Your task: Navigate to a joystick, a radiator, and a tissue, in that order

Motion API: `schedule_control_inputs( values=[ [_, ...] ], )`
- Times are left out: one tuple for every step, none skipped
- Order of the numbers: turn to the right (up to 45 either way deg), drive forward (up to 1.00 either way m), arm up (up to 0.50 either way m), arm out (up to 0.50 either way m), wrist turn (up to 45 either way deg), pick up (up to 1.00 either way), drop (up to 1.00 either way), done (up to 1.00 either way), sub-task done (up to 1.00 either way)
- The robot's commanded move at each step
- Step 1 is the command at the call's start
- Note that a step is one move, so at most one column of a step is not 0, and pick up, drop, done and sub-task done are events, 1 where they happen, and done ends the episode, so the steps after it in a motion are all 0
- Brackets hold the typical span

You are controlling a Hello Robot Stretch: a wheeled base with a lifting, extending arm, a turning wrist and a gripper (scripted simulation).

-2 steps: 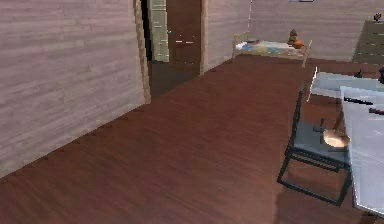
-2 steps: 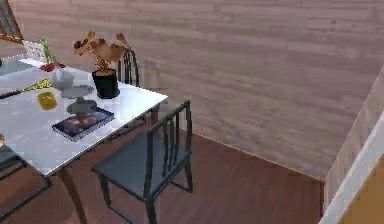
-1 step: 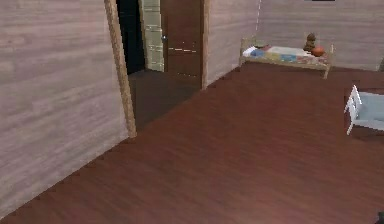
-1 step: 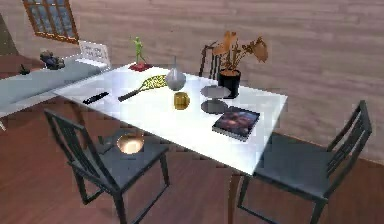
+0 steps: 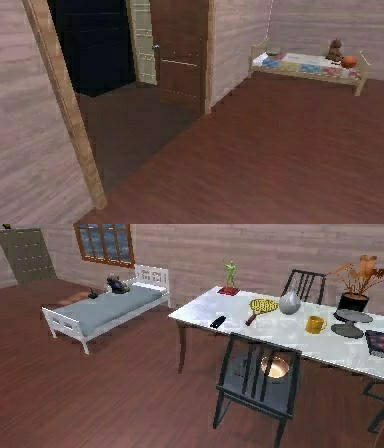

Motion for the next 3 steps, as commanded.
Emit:
schedule_control_inputs(
  values=[
    [0.0, 1.00, 0.00, 0.00, 0.0, 0.00, 0.00, 0.00, 0.00],
    [-36.0, 0.00, 0.00, 0.00, 0.0, 0.00, 0.00, 0.00, 0.00],
    [0.0, 1.00, 0.00, 0.00, 0.0, 0.00, 0.00, 0.00, 0.00]
  ],
)
